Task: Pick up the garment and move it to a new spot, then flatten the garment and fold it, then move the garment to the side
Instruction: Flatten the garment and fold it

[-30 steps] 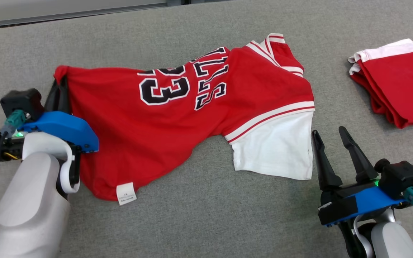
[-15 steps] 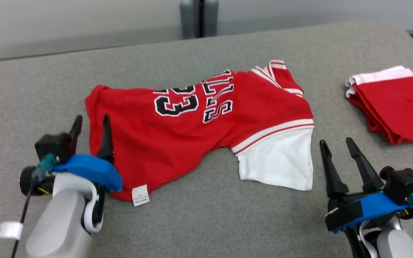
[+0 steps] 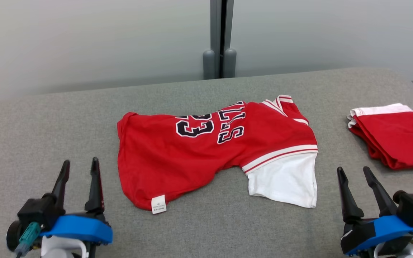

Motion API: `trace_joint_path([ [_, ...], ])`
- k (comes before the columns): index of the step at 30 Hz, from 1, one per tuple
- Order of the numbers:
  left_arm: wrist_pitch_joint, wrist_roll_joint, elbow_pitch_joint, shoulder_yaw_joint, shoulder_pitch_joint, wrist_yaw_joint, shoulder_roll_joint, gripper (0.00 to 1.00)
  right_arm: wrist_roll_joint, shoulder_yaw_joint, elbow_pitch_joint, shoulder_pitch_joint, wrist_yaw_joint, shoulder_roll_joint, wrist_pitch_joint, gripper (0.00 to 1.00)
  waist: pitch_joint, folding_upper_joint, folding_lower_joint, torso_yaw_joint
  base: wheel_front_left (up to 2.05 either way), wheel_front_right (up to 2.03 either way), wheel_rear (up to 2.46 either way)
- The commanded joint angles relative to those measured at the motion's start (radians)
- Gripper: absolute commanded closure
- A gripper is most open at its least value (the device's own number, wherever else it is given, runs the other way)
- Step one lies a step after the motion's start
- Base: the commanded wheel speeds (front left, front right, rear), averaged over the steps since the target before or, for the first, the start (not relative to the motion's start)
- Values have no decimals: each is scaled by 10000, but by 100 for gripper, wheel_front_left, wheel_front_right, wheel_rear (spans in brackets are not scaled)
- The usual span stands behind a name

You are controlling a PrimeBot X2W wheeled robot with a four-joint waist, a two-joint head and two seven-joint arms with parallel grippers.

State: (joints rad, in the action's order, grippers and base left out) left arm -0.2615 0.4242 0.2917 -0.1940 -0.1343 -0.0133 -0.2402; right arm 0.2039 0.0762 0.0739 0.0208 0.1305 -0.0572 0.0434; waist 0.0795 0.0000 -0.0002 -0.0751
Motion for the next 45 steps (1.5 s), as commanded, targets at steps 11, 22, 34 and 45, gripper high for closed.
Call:
trace_joint_path([
  [11,-47,-690,-162,1000,1412,318,454,0,-177,198,51,-556,5,53,-77,0,-599,0,2,15,0,0,0],
  [22,-47,-968,178,1214,1401,582,686,0,-159,92,151,-645,5,69,-110,0,-655,0,2,132,0,0,0],
  [34,-47,-1151,533,1058,1113,858,861,0,-326,-343,245,-190,5,61,-327,0,-367,0,2,179,0,0,0],
  [45,1406,-904,2336,-246,-70,1163,1500,0,-870,-404,1819,844,5,-19,-1420,0,312,0,2,241,0,0,0],
])
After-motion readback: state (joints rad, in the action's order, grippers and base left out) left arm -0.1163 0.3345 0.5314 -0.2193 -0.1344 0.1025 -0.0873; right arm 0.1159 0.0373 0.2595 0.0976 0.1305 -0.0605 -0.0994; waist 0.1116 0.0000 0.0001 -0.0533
